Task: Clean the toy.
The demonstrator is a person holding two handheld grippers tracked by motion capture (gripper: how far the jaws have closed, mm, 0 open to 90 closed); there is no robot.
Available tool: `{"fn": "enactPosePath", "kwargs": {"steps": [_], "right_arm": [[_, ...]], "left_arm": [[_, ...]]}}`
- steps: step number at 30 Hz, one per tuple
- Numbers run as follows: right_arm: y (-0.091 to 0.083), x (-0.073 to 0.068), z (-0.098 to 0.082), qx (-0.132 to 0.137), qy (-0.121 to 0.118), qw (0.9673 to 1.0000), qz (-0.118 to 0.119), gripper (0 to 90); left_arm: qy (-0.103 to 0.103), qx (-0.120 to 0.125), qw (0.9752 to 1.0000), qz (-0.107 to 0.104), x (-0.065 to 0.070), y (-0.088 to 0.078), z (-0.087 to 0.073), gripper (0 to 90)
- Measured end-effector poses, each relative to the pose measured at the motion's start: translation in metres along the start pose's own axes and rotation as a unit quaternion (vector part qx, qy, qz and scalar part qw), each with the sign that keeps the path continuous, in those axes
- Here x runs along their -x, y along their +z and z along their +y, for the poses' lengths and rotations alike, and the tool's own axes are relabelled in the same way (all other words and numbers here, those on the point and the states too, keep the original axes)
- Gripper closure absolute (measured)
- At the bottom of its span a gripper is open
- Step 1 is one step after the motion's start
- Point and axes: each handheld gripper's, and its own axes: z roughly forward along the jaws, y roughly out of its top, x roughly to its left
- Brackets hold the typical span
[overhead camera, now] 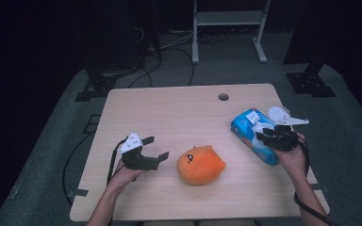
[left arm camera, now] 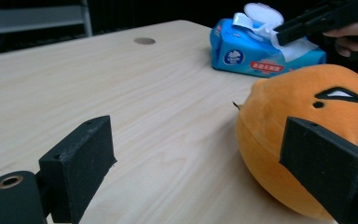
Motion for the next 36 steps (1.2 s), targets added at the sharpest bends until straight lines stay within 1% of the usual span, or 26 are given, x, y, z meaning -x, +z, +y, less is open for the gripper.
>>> {"fn": "enactPosePath", "kwargs": {"steps": [1, 2, 5, 7, 9, 11, 13, 14, 17, 21, 25, 27, 29, 31, 33, 36], "right_arm": [[0.000, 0.001, 0.000, 0.003, 0.006, 1.0000, 0.000, 66.1], [-0.001, 0.002, -0.001, 0.003, 0.016, 0.9998, 0.006, 70.5], [-0.002, 0.002, 0.000, 0.002, 0.026, 0.9996, 0.013, 79.0], [-0.003, 0.001, 0.001, 0.002, 0.026, 0.9996, 0.007, 81.2], [-0.004, 0.000, 0.001, 0.005, 0.029, 0.9996, 0.004, 82.0], [-0.005, 0.000, 0.001, 0.004, 0.029, 0.9995, 0.009, 85.0], [-0.008, 0.001, 0.001, 0.008, 0.035, 0.9993, 0.014, 85.6], [-0.009, 0.001, 0.001, 0.012, 0.039, 0.9990, 0.019, 85.9], [-0.012, 0.003, 0.001, 0.022, 0.050, 0.9980, 0.034, 86.7], [-0.020, 0.007, 0.005, 0.042, 0.068, 0.9952, 0.056, 86.8], [-0.028, 0.009, 0.010, 0.059, 0.079, 0.9926, 0.071, 87.0], [-0.033, 0.008, 0.014, 0.067, 0.079, 0.9918, 0.075, 87.2], [-0.038, 0.006, 0.018, 0.074, 0.080, 0.9901, 0.089, 87.3], [-0.043, 0.003, 0.022, 0.083, 0.078, 0.9886, 0.099, 87.4], [-0.049, -0.001, 0.028, 0.092, 0.072, 0.9874, 0.107, 87.3], [-0.057, -0.011, 0.035, 0.103, 0.057, 0.9856, 0.122, 87.3]], "left_arm": [[-0.001, 0.003, 1.0000, 0.000, 0.000, -0.001, 0.001, 9.0], [-0.003, 0.006, 1.0000, 0.000, 0.000, -0.001, 0.001, 9.0], [-0.003, 0.009, 1.0000, 0.000, 0.000, -0.002, 0.002, 9.0], [-0.005, 0.012, 0.9999, -0.001, 0.001, -0.001, 0.002, 9.0], [-0.001, 0.010, 0.9999, 0.001, 0.002, 0.000, 0.002, 9.0], [-0.001, 0.010, 0.9999, -0.002, 0.004, 0.001, 0.002, 9.0], [0.000, 0.008, 0.9999, -0.006, 0.005, 0.002, 0.002, 9.0], [0.002, 0.006, 0.9999, -0.008, 0.006, 0.002, 0.002, 9.0], [0.001, 0.002, 0.9999, -0.011, 0.006, 0.004, 0.001, 9.0], [-0.001, 0.002, 0.9999, -0.012, 0.006, 0.004, 0.000, 9.0], [-0.006, 0.001, 0.9998, -0.017, 0.006, 0.004, 0.000, 8.9], [-0.008, 0.000, 0.9998, -0.021, 0.006, 0.005, 0.000, 8.9], [-0.012, 0.000, 0.9995, -0.028, 0.007, 0.005, 0.000, 8.9], [-0.008, -0.002, 0.9995, -0.031, 0.008, 0.006, 0.000, 8.9], [-0.009, -0.003, 0.9993, -0.035, 0.010, 0.007, 0.001, 8.9], [-0.011, -0.005, 0.9989, -0.045, 0.012, 0.008, 0.001, 8.9]]}}
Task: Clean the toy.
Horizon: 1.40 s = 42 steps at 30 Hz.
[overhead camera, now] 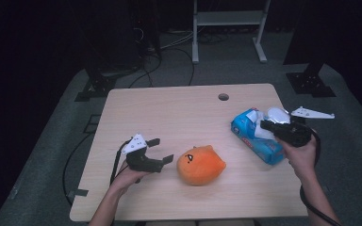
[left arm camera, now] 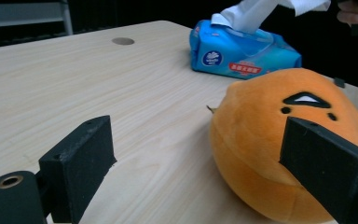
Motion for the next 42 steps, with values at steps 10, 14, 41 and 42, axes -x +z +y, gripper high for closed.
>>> {"fn": "enactPosePath", "kwargs": {"steps": [10, 14, 41, 42], "right_arm": [[0.001, -0.061, 0.018, 0.008, -0.068, 0.9939, 0.087, 86.9], [0.009, -0.090, 0.019, -0.003, -0.089, 0.9872, 0.133, 86.8], [0.062, -0.142, -0.028, -0.122, -0.163, 0.9565, 0.209, 67.8], [0.061, -0.141, -0.028, -0.120, -0.162, 0.9562, 0.212, 67.6]], "left_arm": [[0.006, -0.005, 0.9996, -0.026, 0.010, 0.007, 0.001, 8.9], [0.014, -0.010, 0.9992, -0.035, 0.012, 0.009, 0.000, 8.9], [0.035, -0.021, 0.9959, -0.081, 0.032, 0.027, -0.002, 10.4], [0.038, -0.021, 0.9956, -0.083, 0.033, 0.028, -0.002, 12.3]]}}
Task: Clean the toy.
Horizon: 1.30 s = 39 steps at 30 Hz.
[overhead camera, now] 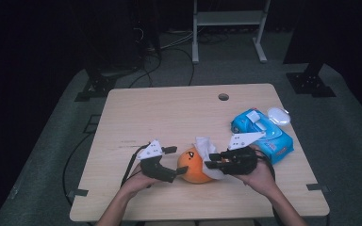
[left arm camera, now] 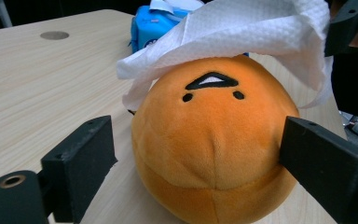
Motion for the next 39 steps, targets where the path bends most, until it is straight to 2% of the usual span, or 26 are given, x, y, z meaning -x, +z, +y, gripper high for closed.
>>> {"fn": "enactPosePath", "kwargs": {"steps": [6, 8, 13, 15, 19, 24, 26, 29, 33, 37, 39], "right_arm": [[-0.010, -0.001, -0.006, -0.004, -0.004, 1.0000, -0.001, 64.8], [-0.015, -0.001, -0.008, -0.004, -0.007, 1.0000, -0.004, 63.3], [-0.027, 0.002, -0.012, 0.010, -0.005, 0.9999, -0.013, 56.9], [-0.028, 0.005, -0.010, 0.011, -0.012, 0.9997, -0.018, 54.0], [-0.021, 0.011, -0.003, 0.012, -0.029, 0.9993, -0.019, 48.0], [0.001, 0.016, 0.004, -0.010, -0.052, 0.9985, -0.013, 44.6], [0.011, 0.018, 0.002, -0.023, -0.058, 0.9979, -0.012, 45.0], [0.023, 0.016, -0.005, -0.041, -0.059, 0.9973, -0.009, 52.5], [0.025, 0.013, -0.014, -0.037, -0.042, 0.9984, -0.006, 61.5], [0.020, 0.008, -0.022, -0.036, -0.030, 0.9988, -0.015, 68.7], [0.018, 0.004, -0.027, -0.037, -0.027, 0.9987, -0.023, 71.0]], "left_arm": [[0.008, -0.009, 0.9999, -0.009, 0.005, 0.006, -0.001, 17.0], [0.013, -0.011, 0.9998, -0.014, 0.007, 0.006, -0.001, 21.3], [0.023, -0.021, 0.9992, -0.024, 0.009, 0.009, -0.003, 22.6], [0.025, -0.022, 0.9991, -0.027, 0.009, 0.009, -0.003, 22.6], [0.030, -0.025, 0.9986, -0.035, 0.009, 0.008, -0.005, 23.2], [0.044, -0.029, 0.9973, -0.051, 0.010, 0.006, -0.006, 24.2], [0.043, -0.030, 0.9971, -0.056, 0.008, 0.006, -0.006, 24.7], [0.030, -0.028, 0.9969, -0.067, 0.005, 0.005, -0.006, 24.6], [0.005, -0.020, 0.9973, -0.071, 0.002, 0.006, -0.006, 24.5], [0.003, -0.024, 0.9980, -0.058, 0.003, 0.010, -0.004, 24.7], [-0.005, -0.028, 0.9987, -0.043, 0.002, 0.013, -0.003, 24.7]]}}
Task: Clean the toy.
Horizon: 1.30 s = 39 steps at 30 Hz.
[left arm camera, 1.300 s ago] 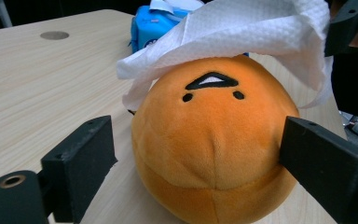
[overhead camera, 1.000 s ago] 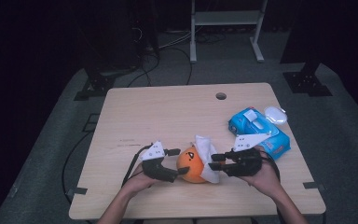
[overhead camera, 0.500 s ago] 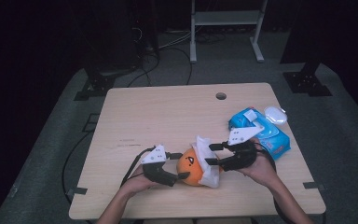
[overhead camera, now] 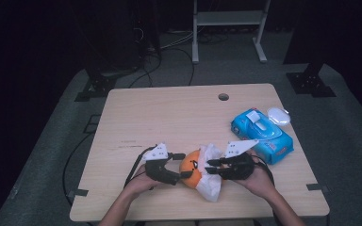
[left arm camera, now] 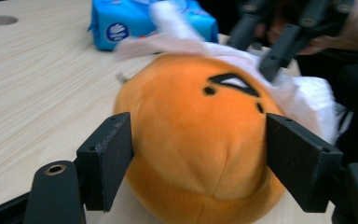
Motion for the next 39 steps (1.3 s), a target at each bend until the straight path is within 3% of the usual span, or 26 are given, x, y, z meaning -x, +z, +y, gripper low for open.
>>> {"fn": "enactPosePath", "kwargs": {"steps": [3, 4, 8, 11, 17, 23, 25, 26, 28, 30, 33, 37, 39], "right_arm": [[-0.004, -0.005, -0.006, 0.006, 0.003, 0.9999, -0.012, 73.6], [-0.005, -0.005, -0.007, 0.008, 0.005, 0.9997, -0.021, 74.3], [-0.003, -0.008, -0.008, 0.020, 0.009, 0.9992, -0.032, 75.5], [-0.001, -0.012, -0.005, 0.020, -0.002, 0.9987, -0.046, 75.7], [-0.011, -0.008, -0.010, 0.026, 0.006, 0.9983, -0.051, 81.0], [-0.022, -0.001, -0.029, 0.007, 0.028, 0.9970, -0.072, 85.6], [-0.025, 0.003, -0.034, 0.006, 0.046, 0.9962, -0.074, 86.2], [-0.027, 0.003, -0.034, 0.010, 0.050, 0.9956, -0.079, 86.3], [-0.030, 0.000, -0.027, 0.035, 0.050, 0.9953, -0.075, 86.2], [-0.027, -0.005, -0.020, 0.045, 0.040, 0.9960, -0.066, 86.2], [-0.014, -0.013, -0.016, 0.026, 0.019, 0.9969, -0.072, 86.1], [-0.018, -0.005, -0.022, 0.026, 0.037, 0.9967, -0.068, 86.1], [-0.021, -0.001, -0.027, 0.021, 0.046, 0.9962, -0.071, 86.0]], "left_arm": [[-0.007, 0.011, 0.9997, 0.019, 0.000, 0.000, 0.003, 26.1], [-0.010, 0.019, 0.9996, 0.017, 0.001, -0.001, 0.004, 27.2], [0.012, 0.023, 0.9997, -0.003, 0.007, -0.001, 0.009, 27.3], [0.026, 0.010, 0.9996, 0.007, 0.008, 0.002, 0.006, 29.1], [0.012, 0.005, 0.9998, 0.014, 0.005, 0.004, 0.001, 34.8], [0.006, 0.006, 0.9998, 0.017, 0.003, 0.002, -0.003, 34.6], [0.002, 0.004, 0.9996, 0.028, 0.004, 0.002, -0.003, 33.3], [-0.001, -0.006, 0.9990, 0.043, 0.003, 0.004, -0.003, 28.5], [-0.009, -0.008, 0.9991, 0.041, 0.002, 0.004, -0.004, 24.7], [-0.001, -0.010, 0.9993, 0.037, 0.003, 0.004, -0.004, 24.7], [0.013, -0.012, 0.9992, 0.037, 0.005, 0.003, -0.003, 25.4], [0.055, 0.010, 0.9977, 0.037, 0.009, -0.001, 0.001, 30.5], [0.072, 0.008, 0.9967, 0.036, 0.012, 0.002, 0.001, 32.5]]}}
